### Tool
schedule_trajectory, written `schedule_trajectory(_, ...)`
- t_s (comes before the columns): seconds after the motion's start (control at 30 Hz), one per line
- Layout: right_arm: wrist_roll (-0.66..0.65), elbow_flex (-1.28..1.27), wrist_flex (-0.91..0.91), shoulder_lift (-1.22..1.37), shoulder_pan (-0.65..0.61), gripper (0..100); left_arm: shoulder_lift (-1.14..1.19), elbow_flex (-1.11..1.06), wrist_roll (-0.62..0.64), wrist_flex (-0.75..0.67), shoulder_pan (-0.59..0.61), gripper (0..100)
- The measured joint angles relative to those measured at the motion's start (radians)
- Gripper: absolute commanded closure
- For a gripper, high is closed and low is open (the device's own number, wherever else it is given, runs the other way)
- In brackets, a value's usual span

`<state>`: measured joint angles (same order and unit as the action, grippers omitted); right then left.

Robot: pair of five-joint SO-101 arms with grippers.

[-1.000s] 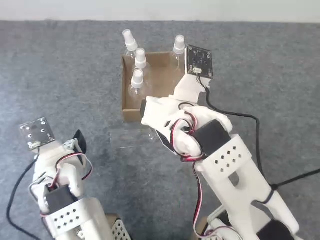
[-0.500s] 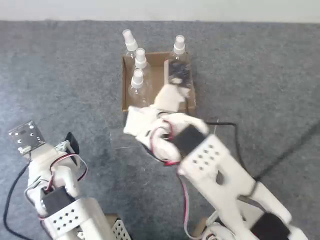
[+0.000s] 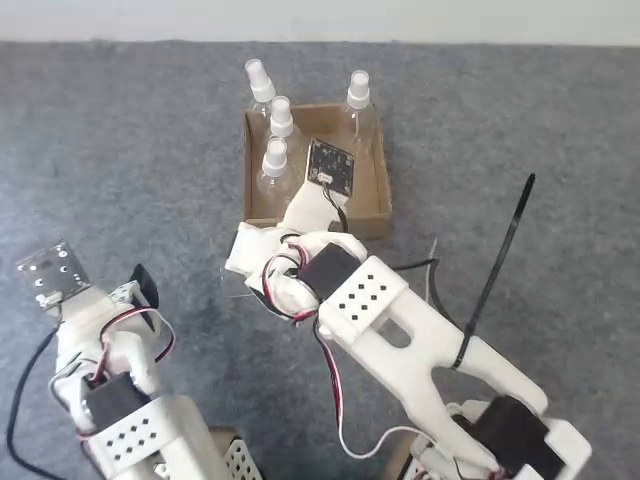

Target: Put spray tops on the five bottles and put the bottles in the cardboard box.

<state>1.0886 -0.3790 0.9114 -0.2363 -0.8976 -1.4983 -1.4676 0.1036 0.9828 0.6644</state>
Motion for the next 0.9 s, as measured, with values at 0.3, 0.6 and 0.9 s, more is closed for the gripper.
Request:
schedule_trajectory(0.3,0.032,-0.021,-0.015,0.008,0.000,74.6,0.000,0.000,0.000,0.000,0.000,76)
schedule_trajectory(0.6,0.032,-0.026,-0.031,0.157,0.008,74.6,0.000,0.000,0.000,0.000,0.000,76)
schedule_trajectory(0.9,0.071,0.061,-0.031,0.301,0.066,74.6,0.000,0.000,0.000,0.000,0.000,76)
